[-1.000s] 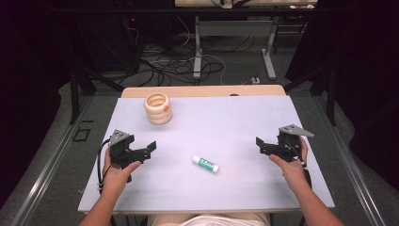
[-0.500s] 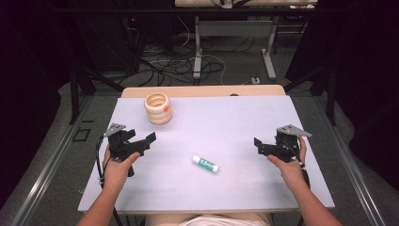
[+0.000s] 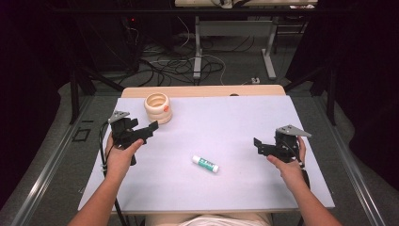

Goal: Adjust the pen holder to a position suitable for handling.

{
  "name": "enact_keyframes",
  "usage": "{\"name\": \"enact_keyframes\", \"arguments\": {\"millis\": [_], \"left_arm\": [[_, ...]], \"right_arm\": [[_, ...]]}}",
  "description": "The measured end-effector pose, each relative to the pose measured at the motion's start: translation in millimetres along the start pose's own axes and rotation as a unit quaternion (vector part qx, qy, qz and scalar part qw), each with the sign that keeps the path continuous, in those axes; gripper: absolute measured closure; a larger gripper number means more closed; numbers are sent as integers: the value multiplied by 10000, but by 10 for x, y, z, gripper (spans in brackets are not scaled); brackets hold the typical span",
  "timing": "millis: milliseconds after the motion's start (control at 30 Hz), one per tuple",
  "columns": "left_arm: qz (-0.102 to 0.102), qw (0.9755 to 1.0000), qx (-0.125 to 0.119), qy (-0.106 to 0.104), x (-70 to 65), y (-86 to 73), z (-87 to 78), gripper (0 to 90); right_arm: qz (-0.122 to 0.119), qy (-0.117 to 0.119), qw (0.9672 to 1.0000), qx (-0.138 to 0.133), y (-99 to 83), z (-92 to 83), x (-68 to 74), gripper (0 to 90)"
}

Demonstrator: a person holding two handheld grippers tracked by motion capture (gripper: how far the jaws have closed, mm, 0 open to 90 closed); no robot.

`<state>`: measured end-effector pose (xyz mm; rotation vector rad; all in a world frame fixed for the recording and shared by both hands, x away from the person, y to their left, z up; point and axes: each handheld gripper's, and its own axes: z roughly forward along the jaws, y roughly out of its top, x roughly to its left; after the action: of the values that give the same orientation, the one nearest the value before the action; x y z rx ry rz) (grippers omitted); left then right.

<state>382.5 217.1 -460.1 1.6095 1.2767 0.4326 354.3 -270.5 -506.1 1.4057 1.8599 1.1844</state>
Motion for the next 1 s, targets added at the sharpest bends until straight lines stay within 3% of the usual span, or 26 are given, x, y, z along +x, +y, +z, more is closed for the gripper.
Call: {"name": "enact_keyframes", "arguments": {"millis": [300, 433, 600, 800, 1000], "left_arm": [[-96, 9999, 13, 36, -24, 186, 63, 150], [-326, 9995, -21, -9, -17, 287, 109, 163], [-334, 9994, 22, 17, -8, 378, 146, 163], [-483, 9988, 4, 55, -6, 499, 202, 165], [-521, 9984, 66, 187, 10, 589, 288, 169]], "right_arm": [[61, 13, 10000, 1, -9, 12, -2, 67], [43, 19, 10000, 29, -10, 11, -3, 67], [59, 23, 10000, 27, -15, 20, 1, 68], [60, 13, 10000, 48, -20, 25, -8, 68], [64, 39, 9999, 75, -27, 31, -8, 67]]}}
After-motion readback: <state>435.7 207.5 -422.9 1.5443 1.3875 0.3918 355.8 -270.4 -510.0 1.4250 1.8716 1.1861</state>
